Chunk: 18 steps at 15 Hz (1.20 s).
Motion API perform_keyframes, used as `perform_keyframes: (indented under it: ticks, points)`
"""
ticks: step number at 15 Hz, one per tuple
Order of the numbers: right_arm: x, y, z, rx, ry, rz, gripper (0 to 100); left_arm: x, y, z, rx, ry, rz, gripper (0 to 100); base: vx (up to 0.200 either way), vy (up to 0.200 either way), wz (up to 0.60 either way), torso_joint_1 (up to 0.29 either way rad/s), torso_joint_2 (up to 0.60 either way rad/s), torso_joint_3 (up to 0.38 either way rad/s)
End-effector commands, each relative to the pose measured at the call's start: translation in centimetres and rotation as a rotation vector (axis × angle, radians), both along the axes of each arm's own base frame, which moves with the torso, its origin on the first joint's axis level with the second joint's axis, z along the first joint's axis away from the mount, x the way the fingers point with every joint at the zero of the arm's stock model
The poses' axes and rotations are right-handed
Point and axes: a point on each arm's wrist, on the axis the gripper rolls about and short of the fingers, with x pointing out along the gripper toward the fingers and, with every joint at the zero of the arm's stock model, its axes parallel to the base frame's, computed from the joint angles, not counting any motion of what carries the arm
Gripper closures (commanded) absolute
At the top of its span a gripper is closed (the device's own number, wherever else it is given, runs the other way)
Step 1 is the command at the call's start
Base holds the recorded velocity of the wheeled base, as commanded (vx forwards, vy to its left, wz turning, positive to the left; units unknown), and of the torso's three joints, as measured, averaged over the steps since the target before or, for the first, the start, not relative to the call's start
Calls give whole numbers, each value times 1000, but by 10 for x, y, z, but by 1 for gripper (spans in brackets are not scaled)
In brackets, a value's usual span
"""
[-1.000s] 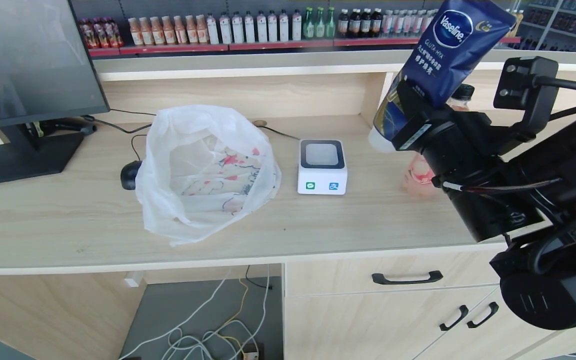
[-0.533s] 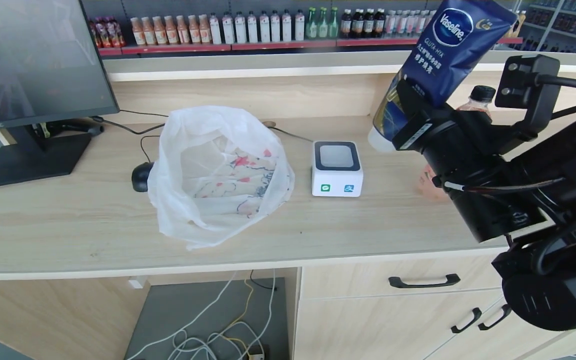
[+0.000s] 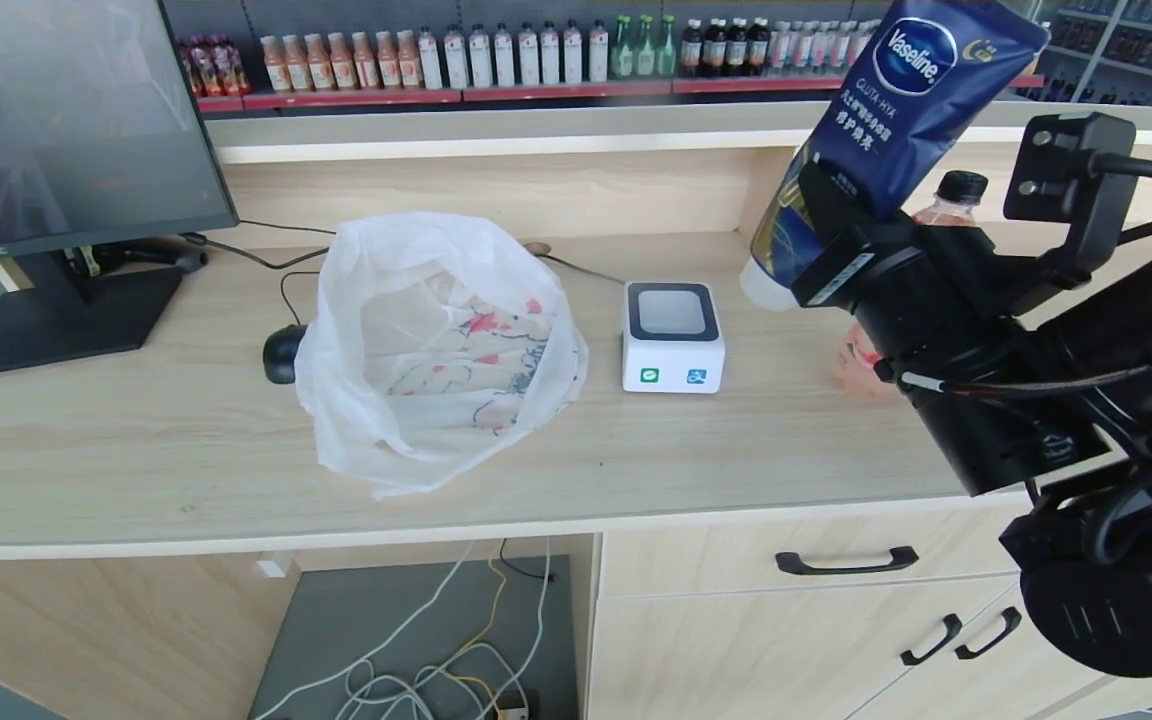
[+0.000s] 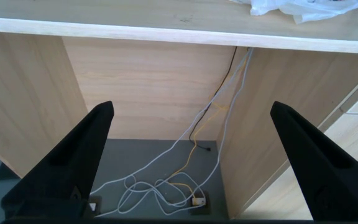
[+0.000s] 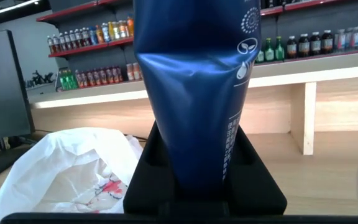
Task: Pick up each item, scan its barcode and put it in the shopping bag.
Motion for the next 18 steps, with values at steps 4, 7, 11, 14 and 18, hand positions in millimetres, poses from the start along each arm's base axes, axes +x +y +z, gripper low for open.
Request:
perform_keyframes:
  ticks: [4, 7, 11, 14, 18]
  points:
    - [11, 8, -3, -20, -15, 31, 100, 0, 0, 0, 0, 0, 0, 0, 0, 0, 0, 0, 0, 0]
    - [41, 32, -2, 48, 9, 85, 100, 0, 0, 0, 0, 0, 2, 0, 0, 0, 0, 0, 0, 0]
    - [67, 56, 1, 94, 56, 136, 100, 0, 0, 0, 0, 0, 0, 0, 0, 0, 0, 0, 0, 0]
    - [73, 84, 2, 150, 103, 226, 100, 0, 0, 0, 0, 0, 0, 0, 0, 0, 0, 0, 0, 0]
    - [60, 114, 10, 352, 195, 314, 100, 0, 0, 0, 0, 0, 0, 0, 0, 0, 0, 0, 0, 0]
